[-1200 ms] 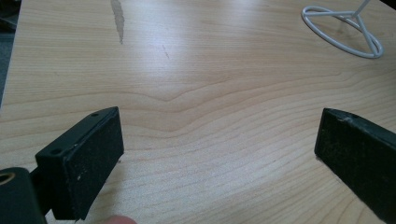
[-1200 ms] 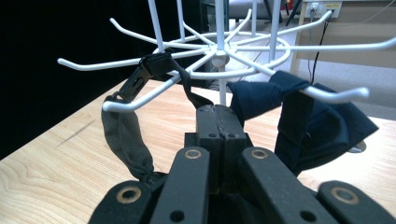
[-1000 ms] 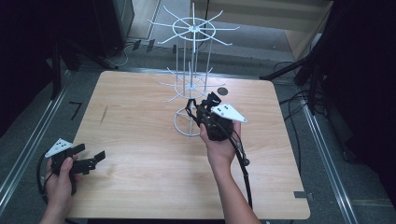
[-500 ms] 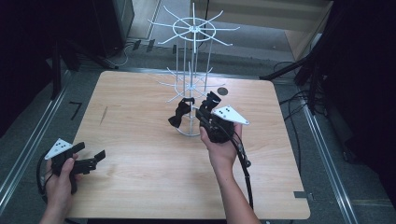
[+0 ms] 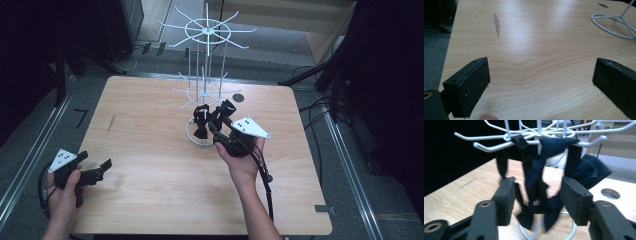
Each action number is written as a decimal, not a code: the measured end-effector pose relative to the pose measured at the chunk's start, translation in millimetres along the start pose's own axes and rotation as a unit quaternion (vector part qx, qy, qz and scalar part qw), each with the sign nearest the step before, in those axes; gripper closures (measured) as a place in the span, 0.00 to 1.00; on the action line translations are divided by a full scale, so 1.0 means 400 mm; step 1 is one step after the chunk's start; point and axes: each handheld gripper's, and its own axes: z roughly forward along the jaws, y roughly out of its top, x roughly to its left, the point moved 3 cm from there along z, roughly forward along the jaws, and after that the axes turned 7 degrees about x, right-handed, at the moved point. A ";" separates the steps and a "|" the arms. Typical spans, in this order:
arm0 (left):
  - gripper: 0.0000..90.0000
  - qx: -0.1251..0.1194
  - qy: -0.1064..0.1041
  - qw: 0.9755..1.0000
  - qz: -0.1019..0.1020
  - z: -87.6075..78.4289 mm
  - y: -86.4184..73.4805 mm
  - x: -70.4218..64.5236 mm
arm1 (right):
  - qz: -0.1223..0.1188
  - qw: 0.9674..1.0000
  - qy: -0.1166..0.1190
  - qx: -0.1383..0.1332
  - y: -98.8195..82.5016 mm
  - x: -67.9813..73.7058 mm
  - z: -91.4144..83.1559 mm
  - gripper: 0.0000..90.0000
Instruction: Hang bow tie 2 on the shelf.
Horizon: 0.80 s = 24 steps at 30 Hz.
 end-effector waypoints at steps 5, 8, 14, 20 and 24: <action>0.02 -0.005 0.005 1.000 0.003 0.000 0.000 -0.002 | -0.004 1.000 0.002 0.002 -0.010 -0.008 -0.010 0.42; 0.02 -0.003 0.008 1.000 0.002 0.001 0.000 -0.001 | -0.003 1.000 -0.001 0.000 -0.015 -0.013 -0.017 0.38; 0.02 -0.004 0.008 1.000 0.004 0.001 0.000 -0.002 | 0.002 1.000 0.003 0.000 -0.031 -0.029 -0.033 0.32; 0.02 -0.004 0.009 1.000 0.001 0.001 0.001 -0.002 | 0.007 1.000 0.002 0.000 -0.047 -0.051 -0.050 0.30; 0.02 0.003 0.008 1.000 -0.004 0.002 0.000 0.001 | 0.009 1.000 -0.002 0.006 -0.062 -0.067 -0.062 0.27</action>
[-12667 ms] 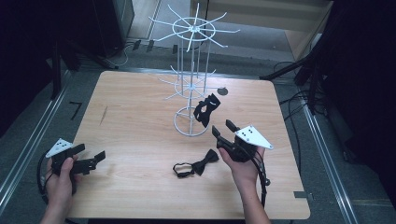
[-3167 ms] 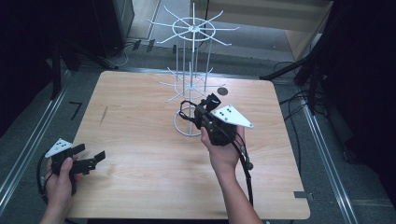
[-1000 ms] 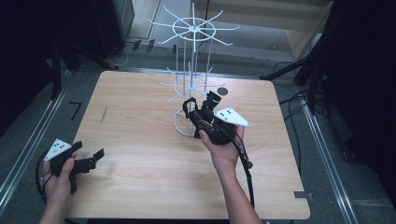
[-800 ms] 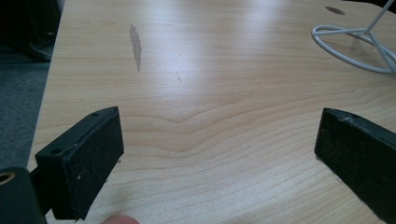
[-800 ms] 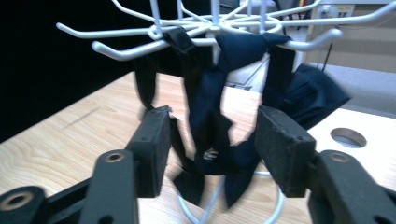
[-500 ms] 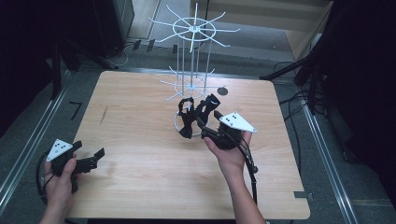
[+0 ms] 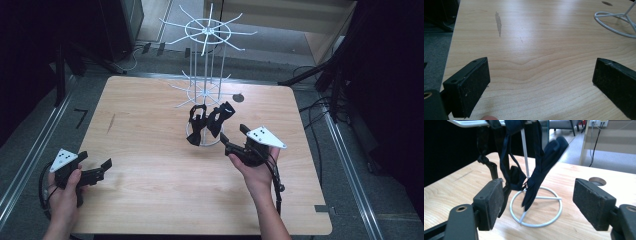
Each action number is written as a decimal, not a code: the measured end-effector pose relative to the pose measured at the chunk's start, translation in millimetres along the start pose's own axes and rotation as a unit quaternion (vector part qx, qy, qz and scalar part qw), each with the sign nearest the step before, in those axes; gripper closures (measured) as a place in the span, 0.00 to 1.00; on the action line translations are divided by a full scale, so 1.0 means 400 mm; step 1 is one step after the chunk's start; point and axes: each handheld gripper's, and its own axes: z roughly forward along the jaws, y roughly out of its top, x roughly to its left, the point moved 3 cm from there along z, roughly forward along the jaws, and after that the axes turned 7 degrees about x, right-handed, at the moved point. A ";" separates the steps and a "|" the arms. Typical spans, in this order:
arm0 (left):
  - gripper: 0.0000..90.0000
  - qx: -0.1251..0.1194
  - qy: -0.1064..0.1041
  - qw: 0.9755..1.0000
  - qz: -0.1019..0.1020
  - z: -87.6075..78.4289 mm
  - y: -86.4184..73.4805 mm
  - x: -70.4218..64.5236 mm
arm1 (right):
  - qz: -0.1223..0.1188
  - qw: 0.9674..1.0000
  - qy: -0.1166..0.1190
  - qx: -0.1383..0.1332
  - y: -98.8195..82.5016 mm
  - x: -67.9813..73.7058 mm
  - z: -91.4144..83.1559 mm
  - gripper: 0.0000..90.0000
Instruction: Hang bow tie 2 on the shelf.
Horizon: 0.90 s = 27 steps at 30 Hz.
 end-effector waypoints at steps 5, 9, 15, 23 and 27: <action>0.02 0.000 0.000 1.000 0.000 -0.001 0.000 0.000 | -0.001 1.000 0.000 0.000 -0.012 -0.011 -0.008 0.26; 0.02 -0.001 -0.001 1.000 0.000 -0.001 0.000 0.000 | 0.004 1.000 0.000 0.003 -0.025 -0.025 -0.019 0.25; 0.02 -0.001 0.000 1.000 -0.001 -0.001 0.000 0.001 | 0.010 1.000 -0.007 0.008 -0.050 -0.048 -0.036 0.24; 0.02 -0.003 -0.001 1.000 -0.001 -0.001 0.000 0.001 | 0.018 0.999 -0.020 0.018 -0.088 -0.082 -0.055 0.24; 0.02 -0.003 0.000 1.000 0.000 -0.002 0.000 0.000 | 0.019 0.999 -0.027 0.021 -0.103 -0.097 -0.067 0.24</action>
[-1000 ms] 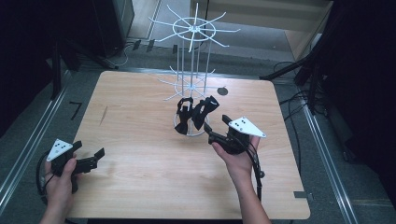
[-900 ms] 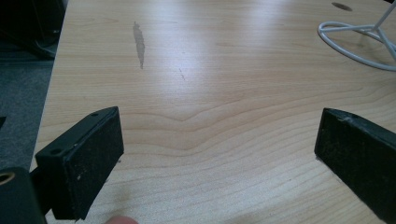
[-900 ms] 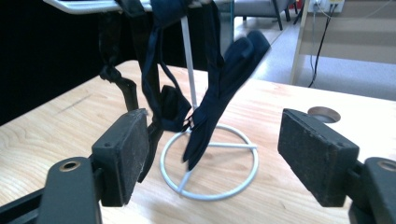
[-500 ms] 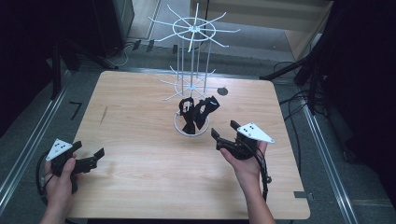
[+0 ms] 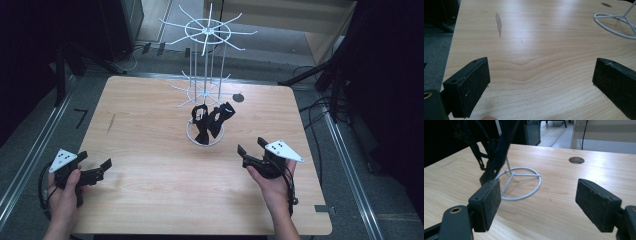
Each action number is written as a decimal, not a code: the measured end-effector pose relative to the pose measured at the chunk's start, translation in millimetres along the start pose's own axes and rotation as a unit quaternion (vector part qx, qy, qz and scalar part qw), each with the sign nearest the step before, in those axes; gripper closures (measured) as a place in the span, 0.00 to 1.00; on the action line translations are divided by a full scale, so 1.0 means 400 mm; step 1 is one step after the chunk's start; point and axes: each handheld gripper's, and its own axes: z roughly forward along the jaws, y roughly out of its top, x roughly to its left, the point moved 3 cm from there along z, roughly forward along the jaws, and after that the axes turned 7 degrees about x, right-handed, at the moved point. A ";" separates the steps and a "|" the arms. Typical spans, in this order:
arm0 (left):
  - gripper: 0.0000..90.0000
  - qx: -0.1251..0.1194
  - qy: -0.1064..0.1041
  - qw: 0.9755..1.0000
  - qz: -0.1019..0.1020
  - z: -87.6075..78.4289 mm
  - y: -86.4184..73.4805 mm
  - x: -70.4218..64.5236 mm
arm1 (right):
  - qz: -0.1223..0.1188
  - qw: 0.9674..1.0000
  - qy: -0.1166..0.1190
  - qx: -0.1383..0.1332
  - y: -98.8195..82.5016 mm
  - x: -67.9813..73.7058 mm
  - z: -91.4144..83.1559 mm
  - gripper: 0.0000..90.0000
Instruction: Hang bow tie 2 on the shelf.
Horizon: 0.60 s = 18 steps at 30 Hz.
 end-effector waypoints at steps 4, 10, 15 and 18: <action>0.02 -0.001 0.000 1.000 0.001 0.000 0.000 0.000 | 0.001 1.000 -0.006 0.004 -0.015 -0.016 -0.010 0.23; 0.02 -0.002 0.000 1.000 0.001 -0.001 0.000 0.000 | 0.008 1.000 -0.015 0.008 -0.037 -0.040 -0.028 0.23; 0.02 -0.002 0.000 1.000 0.000 -0.001 0.000 -0.001 | 0.012 1.000 -0.025 0.012 -0.052 -0.063 -0.043 0.23; 0.02 -0.002 0.000 1.000 0.000 -0.001 0.000 0.000 | 0.015 0.999 -0.028 0.014 -0.060 -0.075 -0.051 0.23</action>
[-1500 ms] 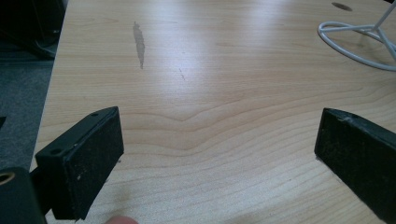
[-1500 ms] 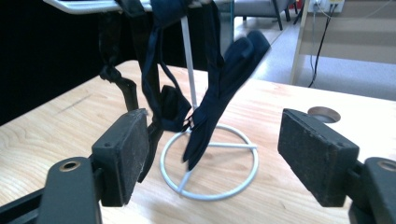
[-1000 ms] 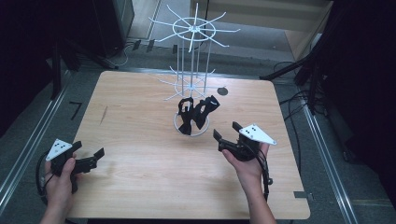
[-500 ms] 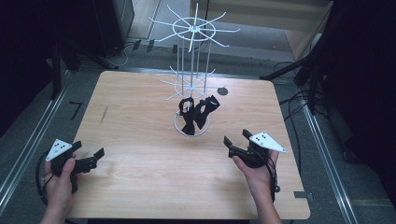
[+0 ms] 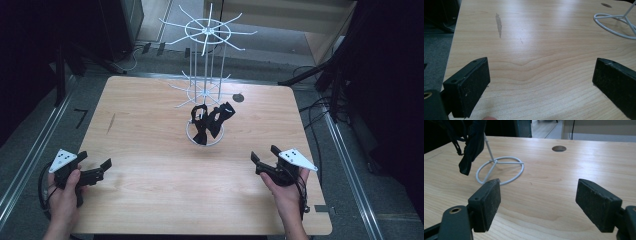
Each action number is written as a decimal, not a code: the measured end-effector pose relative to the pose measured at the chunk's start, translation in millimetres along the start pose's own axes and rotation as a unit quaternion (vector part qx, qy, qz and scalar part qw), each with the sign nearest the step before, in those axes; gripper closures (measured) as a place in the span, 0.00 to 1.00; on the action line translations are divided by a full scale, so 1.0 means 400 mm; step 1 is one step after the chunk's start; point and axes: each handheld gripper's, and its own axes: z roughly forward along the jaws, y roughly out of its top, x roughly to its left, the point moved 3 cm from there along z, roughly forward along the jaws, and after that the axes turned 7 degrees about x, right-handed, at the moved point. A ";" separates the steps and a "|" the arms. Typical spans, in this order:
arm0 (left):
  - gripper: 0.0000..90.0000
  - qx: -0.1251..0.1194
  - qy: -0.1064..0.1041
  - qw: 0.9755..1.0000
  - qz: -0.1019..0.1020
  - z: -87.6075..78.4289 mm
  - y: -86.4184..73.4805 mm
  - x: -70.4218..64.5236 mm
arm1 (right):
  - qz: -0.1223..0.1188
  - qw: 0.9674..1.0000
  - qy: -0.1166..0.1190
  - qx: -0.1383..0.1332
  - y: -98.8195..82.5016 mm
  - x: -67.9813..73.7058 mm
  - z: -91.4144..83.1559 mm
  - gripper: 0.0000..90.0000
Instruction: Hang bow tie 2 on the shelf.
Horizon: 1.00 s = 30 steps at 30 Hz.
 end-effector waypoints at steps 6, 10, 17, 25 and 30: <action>0.02 0.001 -0.001 1.000 0.001 0.000 0.000 0.000 | 0.004 1.000 -0.011 0.004 -0.019 -0.027 -0.013 0.23; 0.02 0.001 0.000 1.000 0.000 0.000 0.000 0.000 | 0.002 1.000 -0.017 0.004 -0.032 -0.042 -0.021 0.24; 0.02 0.000 0.000 1.000 -0.001 0.000 -0.001 0.000 | 0.005 1.000 -0.026 0.006 -0.053 -0.070 -0.041 0.24; 0.02 0.000 0.000 1.000 0.000 -0.001 -0.001 0.000 | 0.019 0.999 -0.036 0.004 -0.077 -0.103 -0.067 0.24; 0.02 0.000 0.001 1.000 -0.001 -0.001 -0.001 0.000 | 0.025 0.998 -0.049 0.006 -0.094 -0.132 -0.090 0.24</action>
